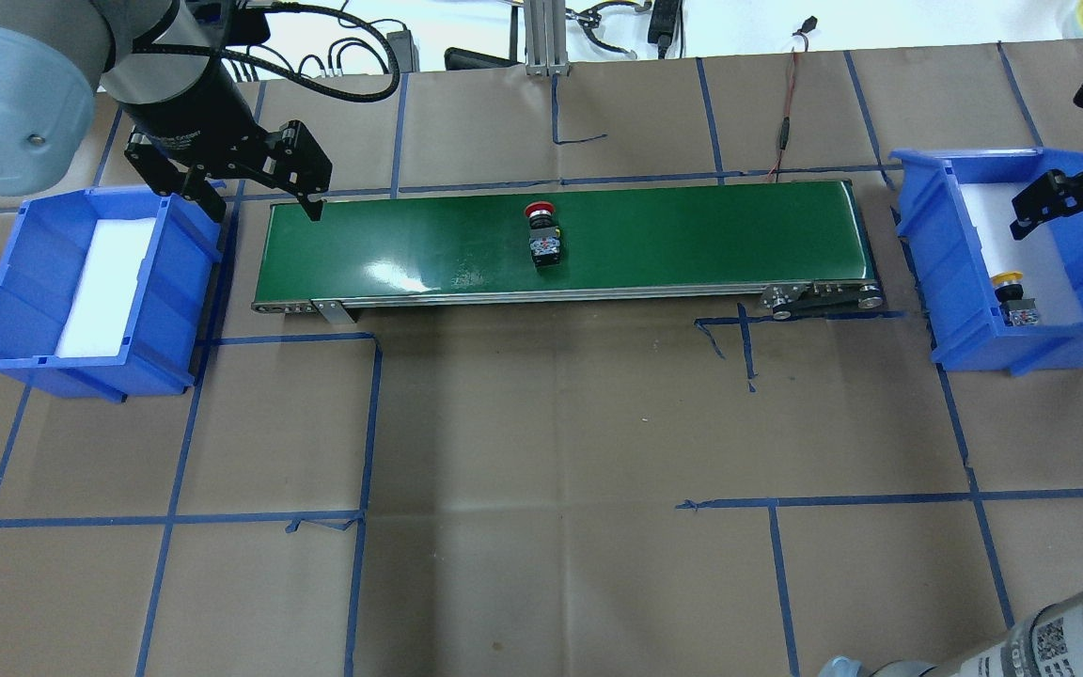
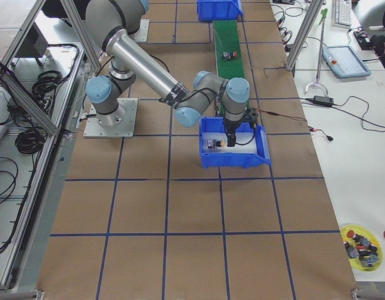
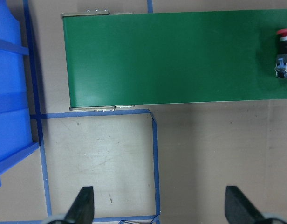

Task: Transport two buttons from left to right
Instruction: 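Move the right gripper back over the belt toward the red button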

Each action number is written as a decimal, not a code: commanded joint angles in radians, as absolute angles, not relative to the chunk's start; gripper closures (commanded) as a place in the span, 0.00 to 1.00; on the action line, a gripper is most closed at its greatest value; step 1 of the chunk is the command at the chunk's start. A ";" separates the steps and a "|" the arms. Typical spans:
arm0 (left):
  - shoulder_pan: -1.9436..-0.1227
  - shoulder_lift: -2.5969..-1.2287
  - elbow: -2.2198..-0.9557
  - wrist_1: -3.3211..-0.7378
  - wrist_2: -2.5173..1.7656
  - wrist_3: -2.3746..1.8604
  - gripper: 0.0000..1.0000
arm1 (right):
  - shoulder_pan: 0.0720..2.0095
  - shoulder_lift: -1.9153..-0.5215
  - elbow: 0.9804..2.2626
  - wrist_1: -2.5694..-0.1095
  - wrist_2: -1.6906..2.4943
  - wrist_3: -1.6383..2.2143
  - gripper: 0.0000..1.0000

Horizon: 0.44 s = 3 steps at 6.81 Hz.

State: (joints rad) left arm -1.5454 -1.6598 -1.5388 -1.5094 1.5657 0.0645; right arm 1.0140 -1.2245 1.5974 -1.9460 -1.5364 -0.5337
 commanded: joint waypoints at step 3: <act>-1.548 -1.672 -1.529 -1.509 1.572 0.058 0.00 | 1.234 -1.261 1.278 -1.588 -1.554 -0.304 0.00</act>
